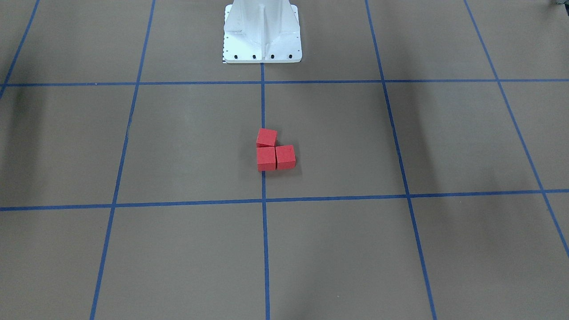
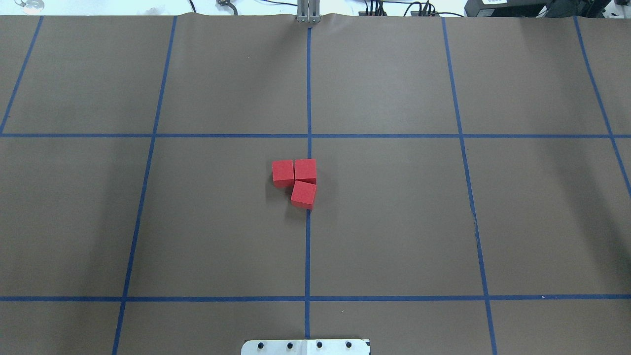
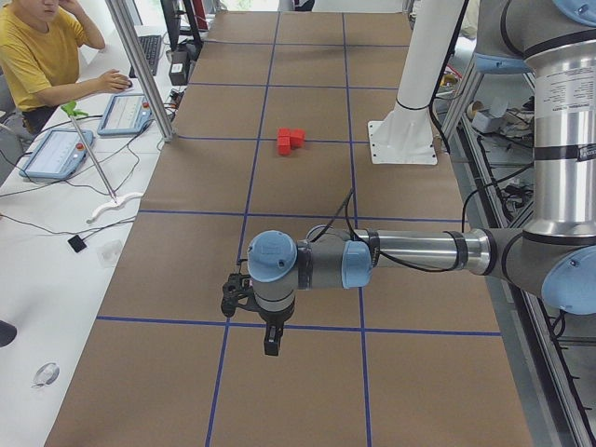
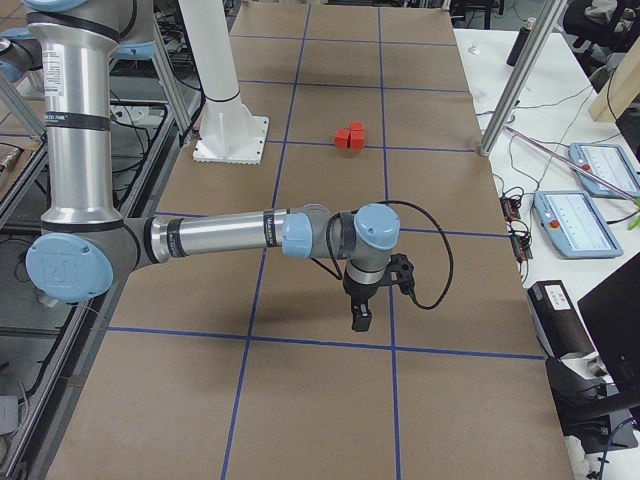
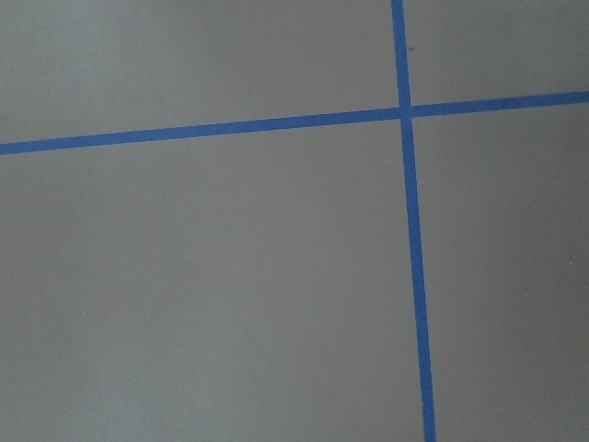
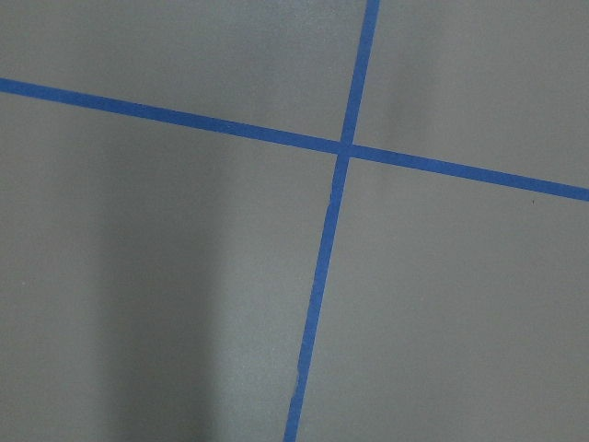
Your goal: Form red blocks into L shape at center
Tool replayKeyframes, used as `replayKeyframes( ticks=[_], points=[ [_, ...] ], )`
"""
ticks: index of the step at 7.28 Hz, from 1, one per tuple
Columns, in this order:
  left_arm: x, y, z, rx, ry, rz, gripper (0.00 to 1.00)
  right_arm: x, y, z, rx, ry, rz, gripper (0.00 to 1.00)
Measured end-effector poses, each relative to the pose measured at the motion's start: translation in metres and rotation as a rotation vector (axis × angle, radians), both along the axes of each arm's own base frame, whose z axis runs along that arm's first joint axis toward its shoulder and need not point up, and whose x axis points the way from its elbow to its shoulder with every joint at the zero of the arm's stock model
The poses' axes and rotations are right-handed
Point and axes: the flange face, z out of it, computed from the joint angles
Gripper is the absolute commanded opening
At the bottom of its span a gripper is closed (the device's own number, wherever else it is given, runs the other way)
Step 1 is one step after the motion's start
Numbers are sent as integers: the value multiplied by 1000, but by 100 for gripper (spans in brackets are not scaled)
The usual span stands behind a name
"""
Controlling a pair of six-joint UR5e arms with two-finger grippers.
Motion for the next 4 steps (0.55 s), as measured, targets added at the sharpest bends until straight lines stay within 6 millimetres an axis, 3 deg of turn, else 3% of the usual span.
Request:
replayKeyframes(
  ticks=[4],
  points=[
    [0, 0, 1, -1, 1, 1, 100, 0, 3, 1, -1, -1, 1, 100]
  ],
)
